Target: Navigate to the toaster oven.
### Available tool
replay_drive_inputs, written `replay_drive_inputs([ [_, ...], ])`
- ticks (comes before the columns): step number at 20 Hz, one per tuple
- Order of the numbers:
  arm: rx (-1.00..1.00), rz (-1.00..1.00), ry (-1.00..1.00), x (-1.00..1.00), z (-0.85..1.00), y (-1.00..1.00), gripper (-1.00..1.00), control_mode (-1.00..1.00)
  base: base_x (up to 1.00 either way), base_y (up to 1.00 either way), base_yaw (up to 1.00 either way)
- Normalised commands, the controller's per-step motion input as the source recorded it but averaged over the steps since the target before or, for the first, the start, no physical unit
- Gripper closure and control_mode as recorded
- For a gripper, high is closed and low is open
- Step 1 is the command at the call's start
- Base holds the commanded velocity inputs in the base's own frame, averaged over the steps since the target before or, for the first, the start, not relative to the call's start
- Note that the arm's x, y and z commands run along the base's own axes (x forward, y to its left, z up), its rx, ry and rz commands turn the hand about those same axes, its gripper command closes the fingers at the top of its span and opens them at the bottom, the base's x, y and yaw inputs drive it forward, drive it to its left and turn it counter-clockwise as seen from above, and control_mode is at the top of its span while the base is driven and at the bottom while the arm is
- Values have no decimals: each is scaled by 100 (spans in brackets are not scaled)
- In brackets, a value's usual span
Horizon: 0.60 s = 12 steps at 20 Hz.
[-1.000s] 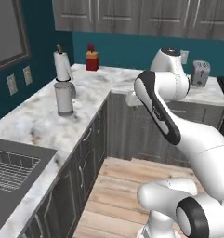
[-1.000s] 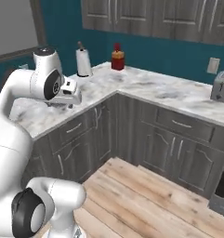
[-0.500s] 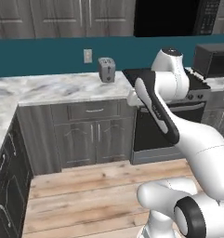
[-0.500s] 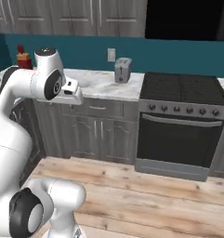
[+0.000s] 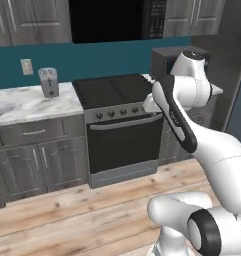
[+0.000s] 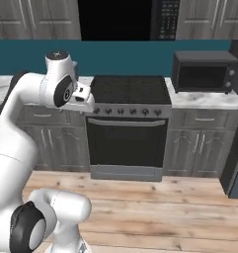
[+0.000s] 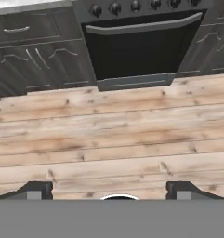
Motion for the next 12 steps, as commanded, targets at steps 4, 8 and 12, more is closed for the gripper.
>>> replay_drive_inputs([
  [4,0,0,0,0,0,0,-100,100,98,-94,0],
  [8,0,0,0,0,0,0,-100,100,100,-100,3],
  [12,0,0,0,0,0,0,-100,100,100,-98,3],
])
